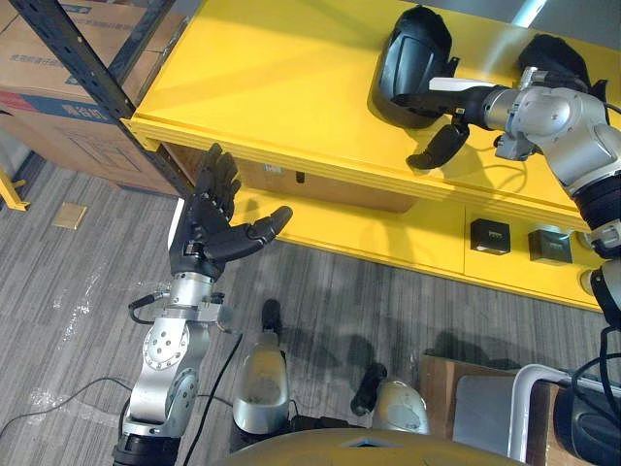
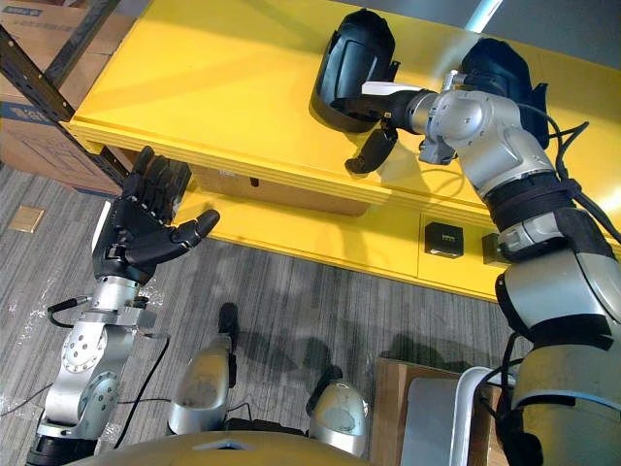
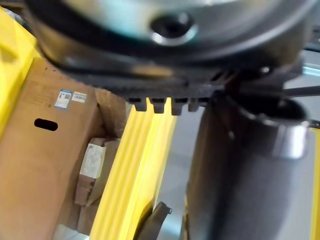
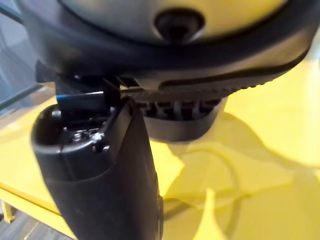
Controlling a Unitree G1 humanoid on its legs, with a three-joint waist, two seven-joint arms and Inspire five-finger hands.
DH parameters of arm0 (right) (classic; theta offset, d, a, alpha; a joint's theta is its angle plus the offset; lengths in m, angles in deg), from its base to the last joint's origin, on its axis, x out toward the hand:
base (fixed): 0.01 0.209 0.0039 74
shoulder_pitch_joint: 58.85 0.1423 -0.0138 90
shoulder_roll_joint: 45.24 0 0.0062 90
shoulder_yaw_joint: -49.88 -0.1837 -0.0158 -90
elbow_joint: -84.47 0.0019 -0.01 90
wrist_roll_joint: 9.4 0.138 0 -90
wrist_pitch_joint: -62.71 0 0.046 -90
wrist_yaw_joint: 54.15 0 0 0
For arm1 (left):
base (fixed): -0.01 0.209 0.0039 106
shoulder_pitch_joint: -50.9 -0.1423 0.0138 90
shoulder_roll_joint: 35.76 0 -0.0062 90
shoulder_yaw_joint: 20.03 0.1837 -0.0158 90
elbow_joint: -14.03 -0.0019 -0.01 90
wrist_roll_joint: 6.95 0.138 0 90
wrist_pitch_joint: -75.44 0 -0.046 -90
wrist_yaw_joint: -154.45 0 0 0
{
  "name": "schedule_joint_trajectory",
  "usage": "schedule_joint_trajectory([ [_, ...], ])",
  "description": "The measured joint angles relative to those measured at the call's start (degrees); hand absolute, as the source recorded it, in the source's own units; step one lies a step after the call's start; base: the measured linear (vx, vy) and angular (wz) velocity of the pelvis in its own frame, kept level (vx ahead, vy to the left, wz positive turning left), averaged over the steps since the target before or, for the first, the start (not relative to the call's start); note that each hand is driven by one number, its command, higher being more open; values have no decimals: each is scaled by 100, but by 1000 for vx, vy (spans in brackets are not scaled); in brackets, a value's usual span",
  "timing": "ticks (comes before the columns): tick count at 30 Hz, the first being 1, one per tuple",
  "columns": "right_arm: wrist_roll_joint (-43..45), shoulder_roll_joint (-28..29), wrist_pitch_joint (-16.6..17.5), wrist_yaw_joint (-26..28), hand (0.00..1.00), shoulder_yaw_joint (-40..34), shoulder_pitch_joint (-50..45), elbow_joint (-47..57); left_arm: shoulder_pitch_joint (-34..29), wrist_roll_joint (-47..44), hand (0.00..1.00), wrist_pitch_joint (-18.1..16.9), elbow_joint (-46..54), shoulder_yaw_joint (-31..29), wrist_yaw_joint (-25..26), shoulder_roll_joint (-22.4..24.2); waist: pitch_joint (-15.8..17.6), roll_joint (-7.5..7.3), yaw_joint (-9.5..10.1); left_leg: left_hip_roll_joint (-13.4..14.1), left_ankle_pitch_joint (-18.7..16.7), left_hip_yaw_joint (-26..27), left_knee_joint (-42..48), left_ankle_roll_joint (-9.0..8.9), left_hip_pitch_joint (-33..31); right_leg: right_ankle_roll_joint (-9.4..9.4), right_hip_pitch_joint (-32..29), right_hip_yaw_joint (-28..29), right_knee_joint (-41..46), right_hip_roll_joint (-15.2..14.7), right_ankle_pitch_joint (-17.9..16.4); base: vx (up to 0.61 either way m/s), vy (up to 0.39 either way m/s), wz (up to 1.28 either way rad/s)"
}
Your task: Walk over and take three plastic housings, then place them on the shelf
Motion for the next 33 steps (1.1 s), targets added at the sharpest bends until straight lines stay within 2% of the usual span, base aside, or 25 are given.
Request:
schedule_joint_trajectory([
  [4, -815, -137, 321, -1474, 100, -56, 4, 322, -8, -10, 100, -5, -25, 19, -45, 6, -25, 13, 0, -7, 47, 8, -70, 46, 5, 21, 26, -16, -101, 24, 73, 0, 0, 0],
  [6, -1070, -299, 462, -2310, 100, -398, 25, 688, -46, -15, 100, -13, -99, 37, -57, 11, -92, 46, -5, -15, 83, 27, -191, 55, 56, 49, 97, -33, -294, 59, 156, 35, -17, -1],
  [9, -1053, -338, 593, -2956, 100, -895, 29, 1029, -259, -16, 100, -20, -216, 60, -109, 13, -429, 58, -36, -52, 88, 48, -316, 59, 75, 96, 153, -67, -509, 71, 216, 72, -24, -1],
  [15, -807, -725, 875, -3561, 100, -1365, -14, 1456, -415, -64, 100, -247, -257, 19, -204, -4, -765, 138, -123, -99, 60, 35, -344, 37, 199, 133, 400, -156, -732, 75, 241, 52, -36, 4],
  [17, -688, -726, 896, -3704, 100, -1727, -329, 1675, -408, -269, 100, -353, -256, -2, -304, -39, -884, 173, -179, -98, 53, 40, -354, 33, 200, 132, 416, -160, -781, 86, 263, -4, -12, -2],
  [19, -359, -726, 915, -3869, 100, -2350, -1133, 2092, -406, -308, 100, -526, -231, -63, -426, -100, -1071, 207, -218, -102, 26, 72, -373, 35, 214, 144, 427, -144, -819, 85, 275, -4, -19, -5],
  [21, -141, -695, 908, -3958, 100, -2861, -1800, 2431, -401, -507, 100, -582, -92, -179, -497, -116, -1117, 245, -295, -100, 16, 75, -375, 31, 251, 143, 477, -149, -845, 91, 280, 0, 0, 0],
  [23, -65, -475, 898, -4018, 100, -3510, -2611, 2831, -405, -733, 100, -645, 109, -309, -536, -115, -1237, 287, -346, -93, -13, 121, -377, 25, 250, 136, 475, -127, -918, 103, 322, -19, -17, -10],
  [25, 66, 133, 816, -4040, 100, -4367, -3636, 3468, -404, -1028, 100, -697, 487, -552, -600, -108, -1386, 323, -481, -96, -27, 193, -378, 36, 253, 142, 480, -67, -1042, 114, 401, 4, -8, -15],
  [28, 419, 967, 755, -3936, 100, -5168, -4640, 4232, -401, -1147, 100, -764, 887, -828, -632, -52, -1462, 317, -637, -79, -28, 285, -378, 38, 274, 138, 485, 20, -1156, 147, 478, 6, -14, -19],
  [30, 1056, 1702, 707, -3536, 100, -5640, -5380, 4793, -388, -1136, 100, -777, 1027, -993, -708, 90, -1489, 318, -713, -46, -59, 438, -381, 23, 367, 131, 496, 173, -1238, 176, 532, -5, -20, -33],
  [33, 1789, 2803, 635, -3036, 100, -5805, -6361, 5255, -413, -1038, 100, -719, 1028, -999, -712, 444, -1681, 298, -935, 63, -161, 633, -382, -55, 382, 50, 444, 358, -1442, 292, 614, -32, -31, -37],
])
